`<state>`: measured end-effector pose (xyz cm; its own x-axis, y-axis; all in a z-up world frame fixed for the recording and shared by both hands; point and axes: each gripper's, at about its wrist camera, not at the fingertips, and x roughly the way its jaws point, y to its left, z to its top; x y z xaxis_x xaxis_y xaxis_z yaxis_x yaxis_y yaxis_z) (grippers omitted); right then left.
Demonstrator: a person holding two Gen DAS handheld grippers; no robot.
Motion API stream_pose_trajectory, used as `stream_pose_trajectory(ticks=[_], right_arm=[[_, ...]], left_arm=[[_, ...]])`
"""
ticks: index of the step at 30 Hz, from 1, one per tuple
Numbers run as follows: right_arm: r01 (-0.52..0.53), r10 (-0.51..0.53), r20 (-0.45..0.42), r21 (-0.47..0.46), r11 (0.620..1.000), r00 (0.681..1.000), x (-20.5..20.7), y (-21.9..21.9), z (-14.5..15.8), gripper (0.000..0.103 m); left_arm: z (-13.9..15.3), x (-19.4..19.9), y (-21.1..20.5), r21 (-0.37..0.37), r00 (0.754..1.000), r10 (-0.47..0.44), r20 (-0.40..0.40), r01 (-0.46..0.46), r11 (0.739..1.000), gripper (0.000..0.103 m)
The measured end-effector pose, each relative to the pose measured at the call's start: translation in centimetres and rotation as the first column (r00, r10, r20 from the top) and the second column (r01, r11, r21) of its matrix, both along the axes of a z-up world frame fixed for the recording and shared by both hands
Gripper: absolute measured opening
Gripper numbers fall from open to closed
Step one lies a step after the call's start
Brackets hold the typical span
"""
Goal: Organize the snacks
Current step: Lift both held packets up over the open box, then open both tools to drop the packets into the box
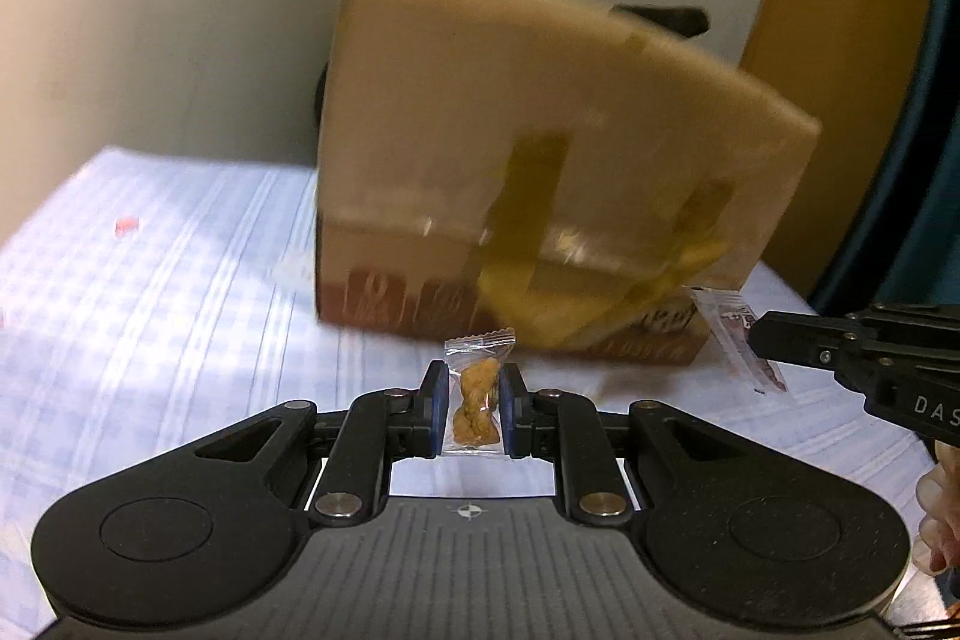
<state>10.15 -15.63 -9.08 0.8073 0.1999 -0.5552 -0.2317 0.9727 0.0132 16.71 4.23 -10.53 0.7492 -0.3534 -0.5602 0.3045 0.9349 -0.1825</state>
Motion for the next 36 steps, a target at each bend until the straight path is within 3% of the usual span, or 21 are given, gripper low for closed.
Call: stream_pose_trajectory(ticks=[5, 12, 18, 24, 28, 30, 31, 32, 33, 35, 36], right_arm=[[-0.003, 0.001, 0.096, 0.022, 1.0, 0.995, -1.1, -0.2, 3.3, 0.004], [-0.016, 0.007, 0.267, 0.033, 0.999, 0.964, -1.6, -0.8, 9.2, 0.005], [-0.015, -0.002, 0.328, 0.049, 0.999, 0.945, 2.0, -1.5, 12.7, 0.005], [0.021, -0.045, 0.286, 0.085, 0.996, 0.957, 8.4, -2.4, 12.9, 0.005], [0.042, -0.067, 0.215, 0.118, 0.992, 0.974, 11.7, -3.0, 11.6, 0.005], [0.06, -0.076, 0.182, 0.089, 0.994, 0.98, 13.0, -2.8, 10.8, 0.005], [0.068, -0.078, 0.164, 0.067, 0.995, 0.983, 13.6, -2.7, 10.5, 0.005], [0.079, -0.085, 0.147, 0.048, 0.996, 0.985, 14.2, -2.6, 10.1, 0.005], [0.088, -0.093, 0.131, 0.039, 0.995, 0.987, 14.6, -2.6, 9.8, 0.006], [0.103, -0.105, 0.096, 0.028, 0.994, 0.99, 15.2, -2.7, 9.2, 0.008], [0.108, -0.109, 0.09, 0.02, 0.994, 0.99, 15.4, -2.7, 9.0, 0.009]], left_arm=[[4.1, -0.4, -0.4, 0.01, 0.994, -0.035, 0.099, 0.035, 0.999, 0.019], [10.1, 0.6, -0.7, 0.0, 0.974, -0.05, 0.222, 0.052, 0.999, 0.019], [13.9, 3.9, -2.7, 0.022, 0.955, -0.062, 0.289, 0.058, 0.998, 0.019], [15.5, 8.7, -4.6, 0.048, 0.958, -0.061, 0.28, 0.049, 0.998, 0.019], [15.1, 11.5, -5.2, 0.063, 0.971, -0.053, 0.233, 0.039, 0.997, 0.019], [14.4, 12.4, -5.4, 0.072, 0.975, -0.048, 0.215, 0.033, 0.997, 0.02], [14.2, 12.7, -5.1, 0.082, 0.978, -0.047, 0.205, 0.03, 0.996, 0.022], [13.9, 13.0, -5.2, 0.094, 0.98, -0.044, 0.196, 0.026, 0.995, 0.032], [13.8, 13.3, -5.0, 0.1, 0.98, -0.042, 0.193, 0.023, 0.995, 0.049], [13.6, 13.3, -4.7, 0.101, 0.98, -0.04, 0.195, 0.021, 0.995, 0.065], [13.5, 13.4, -4.5, 0.098, 0.98, -0.04, 0.196, 0.021, 0.995, 0.068]])
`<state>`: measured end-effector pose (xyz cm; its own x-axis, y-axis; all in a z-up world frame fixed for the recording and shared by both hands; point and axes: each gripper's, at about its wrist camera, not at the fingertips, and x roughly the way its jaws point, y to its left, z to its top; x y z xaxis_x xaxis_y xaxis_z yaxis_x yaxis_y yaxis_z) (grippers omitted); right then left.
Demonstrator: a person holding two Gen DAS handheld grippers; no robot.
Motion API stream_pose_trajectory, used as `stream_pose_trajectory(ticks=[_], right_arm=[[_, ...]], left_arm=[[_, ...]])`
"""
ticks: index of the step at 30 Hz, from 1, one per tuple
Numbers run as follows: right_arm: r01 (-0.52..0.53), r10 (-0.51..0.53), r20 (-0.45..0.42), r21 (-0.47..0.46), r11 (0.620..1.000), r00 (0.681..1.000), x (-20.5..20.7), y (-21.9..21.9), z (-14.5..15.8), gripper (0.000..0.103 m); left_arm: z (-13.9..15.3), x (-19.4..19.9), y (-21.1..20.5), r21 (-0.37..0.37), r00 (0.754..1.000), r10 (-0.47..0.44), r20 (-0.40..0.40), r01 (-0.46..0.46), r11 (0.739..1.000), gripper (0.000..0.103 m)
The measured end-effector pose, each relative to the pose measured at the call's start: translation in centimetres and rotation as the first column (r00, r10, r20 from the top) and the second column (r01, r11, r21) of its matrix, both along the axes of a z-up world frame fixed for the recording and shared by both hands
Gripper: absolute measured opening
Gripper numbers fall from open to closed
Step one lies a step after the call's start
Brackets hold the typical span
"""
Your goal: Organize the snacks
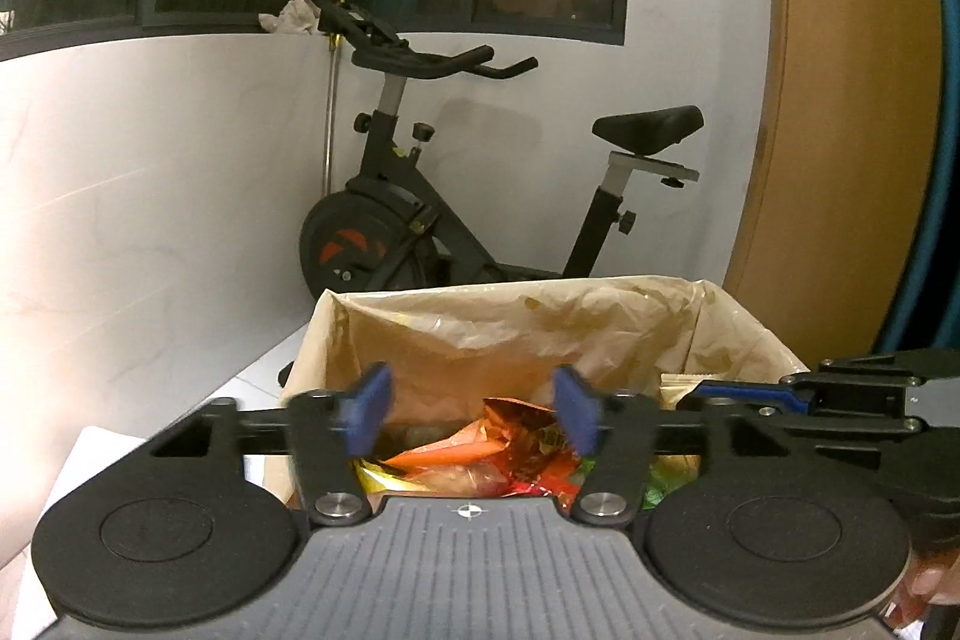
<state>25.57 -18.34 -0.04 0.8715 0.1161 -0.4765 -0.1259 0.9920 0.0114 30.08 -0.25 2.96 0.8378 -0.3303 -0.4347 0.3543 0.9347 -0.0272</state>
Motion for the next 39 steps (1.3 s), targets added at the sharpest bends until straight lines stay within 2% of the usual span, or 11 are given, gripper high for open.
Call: stream_pose_trajectory(ticks=[2, 4, 8, 10, 13, 19, 24, 27, 31, 33, 39], right_arm=[[0.007, -0.007, -0.003, -0.018, 1.0, 1.0, 0.0, 0.0, -0.1, 0.016], [0.026, -0.026, -0.001, -0.016, 1.0, 1.0, -0.3, -0.3, 0.0, 0.04], [0.056, -0.056, 0.002, 0.016, 0.998, 0.998, -0.6, -1.2, 0.8, 0.057], [0.07, -0.07, 0.018, 0.022, 0.997, 0.997, -1.4, -1.4, 1.3, 0.074], [0.113, -0.113, 0.051, 0.017, 0.993, 0.992, -2.5, -1.6, 2.4, 0.088], [0.207, -0.207, 0.091, 0.014, 0.978, 0.974, -5.1, -1.5, 4.9, 0.101], [0.271, -0.271, 0.07, 0.015, 0.963, 0.96, -6.8, -1.0, 6.9, 0.102], [0.257, -0.258, 0.06, 0.031, 0.966, 0.964, -8.0, -0.7, 8.1, 0.102], [0.235, -0.239, 0.09, 0.054, 0.97, 0.967, -10.2, 0.0, 9.6, 0.102], [0.241, -0.245, 0.107, 0.056, 0.969, 0.964, -11.3, 0.3, 10.2, 0.103], [0.277, -0.287, 0.113, 0.1, 0.956, 0.951, -13.7, 0.5, 11.4, 0.103]], left_arm=[[0.1, 0.2, 0.2, 0.002, 1.0, 0.005, -0.019, -0.005, 1.0, 0.075], [0.3, 0.4, 0.4, 0.007, 0.999, 0.028, -0.036, -0.027, 1.0, 0.08], [1.1, -0.5, 0.6, 0.024, 0.999, 0.033, -0.011, -0.033, 0.999, 0.088], [1.7, -1.2, 0.6, 0.037, 0.999, 0.043, 0.014, -0.043, 0.998, 0.089], [2.7, -2.0, 0.6, 0.067, 0.997, 0.068, 0.026, -0.07, 0.995, 0.094], [4.8, -4.4, 1.1, 0.076, 0.99, 0.138, 0.043, -0.141, 0.987, 0.094], [6.5, -6.9, 1.3, 0.073, 0.983, 0.163, 0.079, -0.168, 0.983, 0.094], [7.6, -8.8, 1.4, 0.073, 0.984, 0.144, 0.105, -0.152, 0.986, 0.094], [8.9, -11.1, 1.1, 0.092, 0.979, 0.165, 0.118, -0.176, 0.98, 0.094], [9.3, -12.5, 1.3, 0.07, 0.976, 0.166, 0.141, -0.177, 0.982, 0.094], [9.7, -14.8, 1.5, 0.035, 0.973, 0.196, 0.119, -0.202, 0.979, 0.094]])
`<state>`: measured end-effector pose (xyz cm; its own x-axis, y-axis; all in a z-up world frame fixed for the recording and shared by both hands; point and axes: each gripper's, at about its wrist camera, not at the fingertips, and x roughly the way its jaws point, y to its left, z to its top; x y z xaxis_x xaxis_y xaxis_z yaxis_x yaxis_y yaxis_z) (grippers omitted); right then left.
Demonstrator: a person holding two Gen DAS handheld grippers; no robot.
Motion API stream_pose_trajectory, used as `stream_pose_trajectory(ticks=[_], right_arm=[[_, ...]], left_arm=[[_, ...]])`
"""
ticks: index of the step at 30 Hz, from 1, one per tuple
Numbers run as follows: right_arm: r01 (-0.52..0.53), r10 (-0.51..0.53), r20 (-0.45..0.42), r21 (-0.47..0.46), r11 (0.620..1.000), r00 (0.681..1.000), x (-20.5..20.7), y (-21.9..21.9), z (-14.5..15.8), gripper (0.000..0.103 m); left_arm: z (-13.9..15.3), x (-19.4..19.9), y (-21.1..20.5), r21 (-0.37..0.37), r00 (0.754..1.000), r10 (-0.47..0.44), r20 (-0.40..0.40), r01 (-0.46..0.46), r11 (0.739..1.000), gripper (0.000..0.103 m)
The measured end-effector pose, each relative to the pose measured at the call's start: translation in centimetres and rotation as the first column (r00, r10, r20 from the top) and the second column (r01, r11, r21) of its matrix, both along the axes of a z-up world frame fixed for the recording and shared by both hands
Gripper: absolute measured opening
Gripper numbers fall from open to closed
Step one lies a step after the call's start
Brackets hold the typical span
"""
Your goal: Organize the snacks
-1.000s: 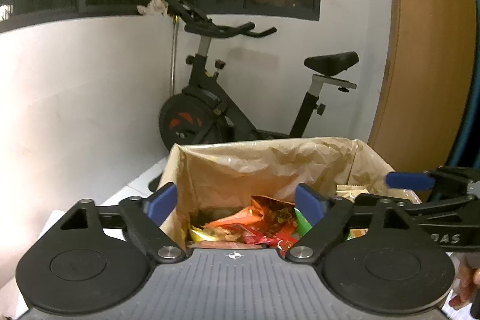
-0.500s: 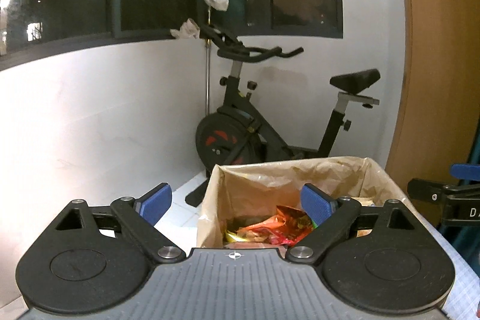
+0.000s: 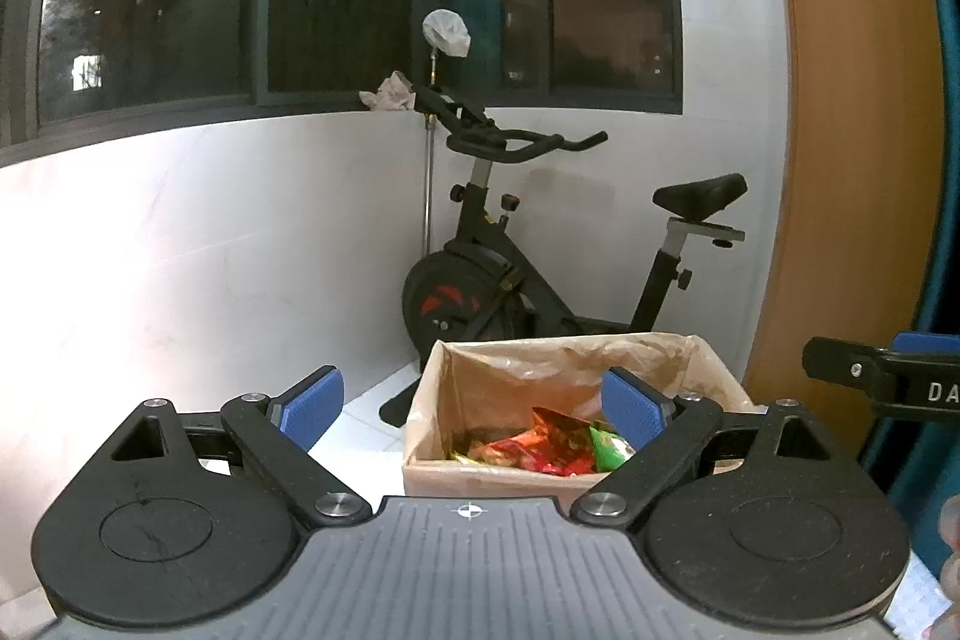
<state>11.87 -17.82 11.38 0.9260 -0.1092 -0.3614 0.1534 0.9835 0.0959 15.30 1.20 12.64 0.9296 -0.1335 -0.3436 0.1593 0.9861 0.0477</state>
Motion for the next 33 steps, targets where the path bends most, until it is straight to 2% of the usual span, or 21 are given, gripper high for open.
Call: stream_pose_trajectory(ticks=[8, 33], right_arm=[[-0.017, 0.017, 0.002, 0.007, 1.0, 1.0, -1.2, 0.2, 0.6, 0.103], [-0.018, 0.018, -0.012, 0.0, 1.0, 1.0, -1.7, 0.6, 0.2, 0.103]], left_arm=[[0.2, -1.4, -0.6, 0.026, 0.999, 0.009, 0.032, -0.01, 1.0, 0.094], [-0.5, -1.1, 0.8, -0.043, 1.0, 0.004, 0.019, -0.003, 0.999, 0.094]])
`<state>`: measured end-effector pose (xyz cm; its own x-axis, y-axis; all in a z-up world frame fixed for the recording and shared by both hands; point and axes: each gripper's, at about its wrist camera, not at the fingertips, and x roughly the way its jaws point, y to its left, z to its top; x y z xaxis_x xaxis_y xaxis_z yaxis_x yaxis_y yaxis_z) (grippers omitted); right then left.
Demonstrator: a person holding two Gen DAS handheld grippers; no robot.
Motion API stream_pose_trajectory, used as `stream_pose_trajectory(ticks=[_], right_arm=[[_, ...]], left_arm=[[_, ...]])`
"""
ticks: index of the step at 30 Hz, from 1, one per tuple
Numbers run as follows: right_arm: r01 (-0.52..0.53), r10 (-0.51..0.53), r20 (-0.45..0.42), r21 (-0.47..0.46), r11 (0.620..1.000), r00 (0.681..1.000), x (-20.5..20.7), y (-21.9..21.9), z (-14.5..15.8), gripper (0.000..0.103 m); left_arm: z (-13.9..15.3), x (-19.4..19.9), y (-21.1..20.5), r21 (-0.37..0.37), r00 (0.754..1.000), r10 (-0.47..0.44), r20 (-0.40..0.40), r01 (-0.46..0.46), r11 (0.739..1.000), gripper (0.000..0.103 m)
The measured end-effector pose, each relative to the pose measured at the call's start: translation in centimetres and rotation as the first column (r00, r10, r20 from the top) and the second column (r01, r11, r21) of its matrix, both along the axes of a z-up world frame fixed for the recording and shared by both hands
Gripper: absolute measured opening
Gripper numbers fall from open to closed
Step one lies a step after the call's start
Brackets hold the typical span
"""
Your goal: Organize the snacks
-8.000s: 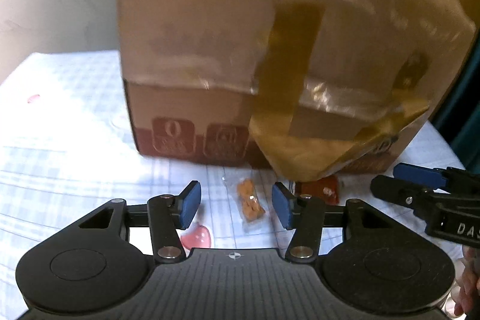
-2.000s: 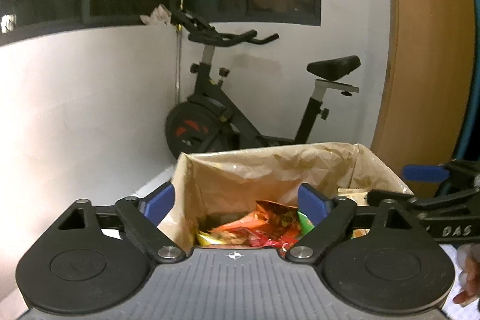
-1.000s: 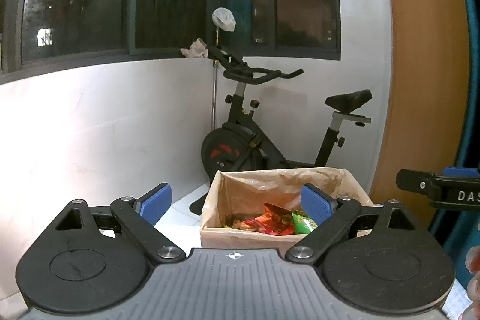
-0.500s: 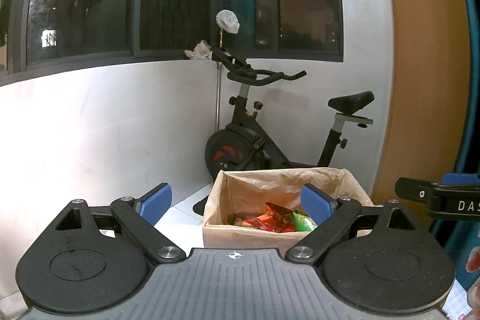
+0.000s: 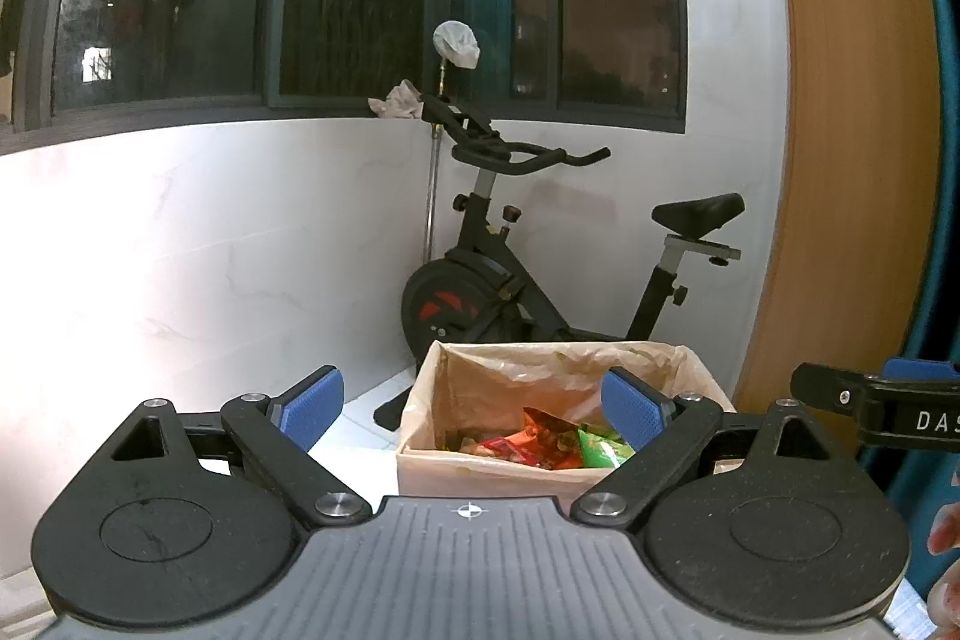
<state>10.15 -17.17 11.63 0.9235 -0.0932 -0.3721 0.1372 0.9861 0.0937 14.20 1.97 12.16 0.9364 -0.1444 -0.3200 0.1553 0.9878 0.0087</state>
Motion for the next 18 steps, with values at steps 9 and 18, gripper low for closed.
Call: stream_pose_trajectory(ticks=[9, 18], right_arm=[[0.005, -0.005, 0.0, 0.0, 1.0, 1.0, 0.02, -0.08, 0.07, 0.103], [0.006, -0.006, 0.003, 0.004, 1.0, 1.0, 0.01, -0.02, 0.07, 0.103]], left_arm=[[-0.22, 0.14, 0.02, 0.0, 1.0, -0.001, 0.003, 0.001, 1.0, 0.094], [-0.28, 0.26, 0.07, 0.005, 1.0, 0.0, 0.013, 0.0, 1.0, 0.094]])
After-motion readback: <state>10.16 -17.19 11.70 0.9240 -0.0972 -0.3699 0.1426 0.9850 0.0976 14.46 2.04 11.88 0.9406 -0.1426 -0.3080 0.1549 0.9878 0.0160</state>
